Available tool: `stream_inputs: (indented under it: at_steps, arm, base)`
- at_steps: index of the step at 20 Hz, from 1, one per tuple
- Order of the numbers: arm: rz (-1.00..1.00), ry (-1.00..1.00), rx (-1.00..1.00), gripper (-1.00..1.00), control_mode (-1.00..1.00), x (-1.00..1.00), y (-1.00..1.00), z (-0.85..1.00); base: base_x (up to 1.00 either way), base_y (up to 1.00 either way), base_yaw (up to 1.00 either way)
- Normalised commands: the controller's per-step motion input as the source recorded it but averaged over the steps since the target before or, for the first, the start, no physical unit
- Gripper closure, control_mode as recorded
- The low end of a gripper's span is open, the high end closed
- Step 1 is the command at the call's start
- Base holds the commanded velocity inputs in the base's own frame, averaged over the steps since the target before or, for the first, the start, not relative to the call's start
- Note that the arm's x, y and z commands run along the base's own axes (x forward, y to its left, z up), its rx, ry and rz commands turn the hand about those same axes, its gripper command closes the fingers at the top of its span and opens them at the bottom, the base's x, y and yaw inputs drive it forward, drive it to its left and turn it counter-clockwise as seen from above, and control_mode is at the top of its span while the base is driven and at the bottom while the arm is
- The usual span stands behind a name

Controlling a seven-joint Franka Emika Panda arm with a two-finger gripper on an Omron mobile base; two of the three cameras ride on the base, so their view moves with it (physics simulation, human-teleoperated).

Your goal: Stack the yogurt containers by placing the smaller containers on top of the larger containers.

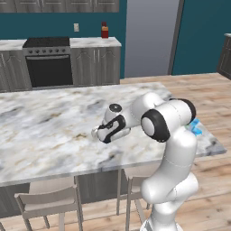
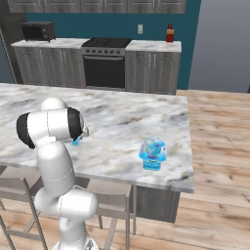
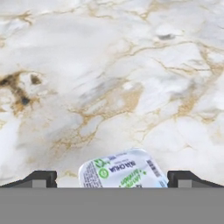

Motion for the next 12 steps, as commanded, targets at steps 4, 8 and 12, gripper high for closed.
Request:
stream_inputs:
  at_steps: [4,8,12]
  arm:
    - [0.00,0.03,0.00,-1.00,-1.00,0.01,0.00,-0.12]
    - [0.00,0.04,0.00,-1.00,-1.00,0.00,0.00,-0.09]
    - [0.00,0.04,0.00,-1.00,-1.00,0.00,0.00,-0.09]
  base:
    - [0.00,0.00,0.00]
    - [0.00,0.00,0.00]
    - [0.00,0.00,0.00]
